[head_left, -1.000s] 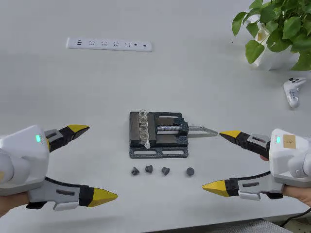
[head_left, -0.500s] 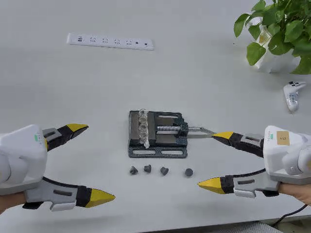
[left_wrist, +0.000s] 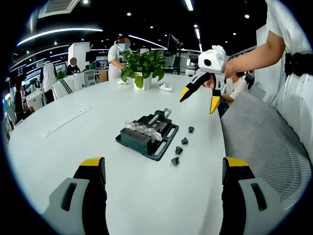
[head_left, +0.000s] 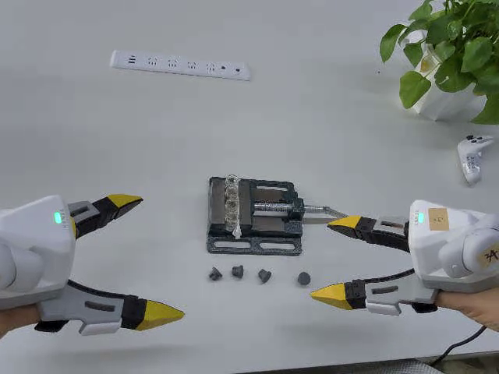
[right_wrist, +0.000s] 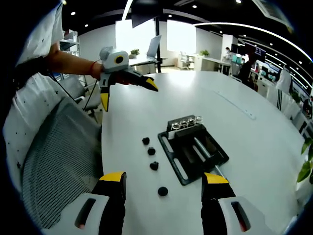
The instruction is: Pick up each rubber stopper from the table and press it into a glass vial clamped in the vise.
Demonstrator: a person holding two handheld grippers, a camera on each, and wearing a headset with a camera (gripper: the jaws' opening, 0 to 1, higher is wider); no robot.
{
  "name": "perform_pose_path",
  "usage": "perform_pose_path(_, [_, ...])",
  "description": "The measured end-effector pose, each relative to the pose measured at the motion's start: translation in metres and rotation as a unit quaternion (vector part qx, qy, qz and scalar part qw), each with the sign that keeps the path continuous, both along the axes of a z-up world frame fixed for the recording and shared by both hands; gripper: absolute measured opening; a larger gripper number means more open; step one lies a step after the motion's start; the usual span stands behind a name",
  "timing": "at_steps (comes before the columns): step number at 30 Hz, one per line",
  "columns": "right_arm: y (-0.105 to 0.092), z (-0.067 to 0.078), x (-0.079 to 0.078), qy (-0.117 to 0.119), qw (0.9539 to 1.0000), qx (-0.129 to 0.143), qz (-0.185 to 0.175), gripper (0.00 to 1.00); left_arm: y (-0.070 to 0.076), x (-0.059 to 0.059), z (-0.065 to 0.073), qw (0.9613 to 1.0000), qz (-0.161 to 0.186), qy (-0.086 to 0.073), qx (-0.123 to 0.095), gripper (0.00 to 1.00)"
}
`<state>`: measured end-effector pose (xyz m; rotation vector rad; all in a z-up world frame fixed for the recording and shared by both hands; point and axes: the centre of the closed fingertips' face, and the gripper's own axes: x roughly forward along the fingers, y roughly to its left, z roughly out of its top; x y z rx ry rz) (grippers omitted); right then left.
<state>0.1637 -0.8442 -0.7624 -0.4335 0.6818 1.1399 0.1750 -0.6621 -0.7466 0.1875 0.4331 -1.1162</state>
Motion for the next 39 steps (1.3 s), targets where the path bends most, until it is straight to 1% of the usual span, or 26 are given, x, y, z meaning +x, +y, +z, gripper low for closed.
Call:
perform_pose_path(2, [0.000,-0.003,-0.002,0.005,0.9999,-0.012,0.006,0.58,-0.001,0.000,0.000,1.0000,-0.001,0.000,0.000,0.99])
perform_pose_path(5, [0.003,-0.004,-0.004,0.007,0.9997,-0.019,0.017,0.56,-0.001,-0.001,-0.001,1.0000,-0.002,0.000,0.001,0.99])
perform_pose_path(11, [0.004,-0.011,-0.007,0.018,0.9983,-0.044,0.033,0.49,-0.001,0.000,-0.001,1.0000,-0.002,-0.001,0.000,0.99])
perform_pose_path(13, [0.002,-0.014,-0.008,0.022,0.9974,-0.056,0.039,0.45,-0.001,-0.001,-0.001,1.0000,-0.003,-0.001,-0.001,0.99])
perform_pose_path(16, [0.004,-0.017,-0.009,0.025,0.9966,-0.064,0.045,0.43,-0.001,-0.001,-0.002,1.0000,-0.004,-0.001,-0.002,0.99])
perform_pose_path(18, [0.003,-0.020,-0.011,0.034,0.9955,-0.073,0.051,0.39,-0.001,-0.001,-0.002,1.0000,-0.003,0.000,-0.001,0.99])
perform_pose_path(19, [0.003,-0.022,-0.011,0.032,0.9950,-0.078,0.054,0.38,-0.001,-0.001,-0.002,1.0000,-0.003,0.000,-0.002,0.99])
perform_pose_path(20, [0.002,-0.024,-0.011,0.032,0.9942,-0.085,0.058,0.37,0.000,-0.001,-0.003,1.0000,-0.002,0.000,-0.002,0.99])
perform_pose_path(22, [0.003,-0.027,-0.011,0.035,0.9937,-0.088,0.061,0.36,0.000,-0.001,-0.003,1.0000,-0.002,0.000,-0.002,0.99])
perform_pose_path(24, [0.002,-0.030,-0.011,0.037,0.9922,-0.098,0.068,0.34,0.000,-0.001,-0.003,1.0000,-0.002,0.000,-0.003,0.99])
perform_pose_path(25, [0.000,-0.034,-0.012,0.037,0.9905,-0.110,0.074,0.33,0.000,0.000,-0.003,1.0000,-0.001,0.000,-0.003,0.99])
perform_pose_path(27, [0.000,-0.037,-0.013,0.040,0.9891,-0.118,0.079,0.31,0.000,0.000,-0.003,1.0000,-0.001,0.002,-0.005,0.99])
perform_pose_path(28, [-0.001,-0.040,-0.013,0.044,0.9881,-0.123,0.081,0.29,0.000,0.000,-0.003,1.0000,-0.001,0.001,-0.005,0.99])
perform_pose_path(30, [-0.003,-0.044,-0.013,0.046,0.9858,-0.135,0.088,0.26,0.000,0.000,-0.003,1.0000,0.000,0.002,-0.007,0.99])
perform_pose_path(35, [-0.006,-0.052,-0.013,0.052,0.9812,-0.159,0.095,0.22,0.001,0.001,-0.003,0.9999,0.003,0.001,-0.010,0.99])
perform_pose_path(39, [-0.006,-0.058,-0.012,0.052,0.9782,-0.171,0.106,0.20,0.000,0.002,-0.003,0.9999,0.003,0.002,-0.012,0.99])
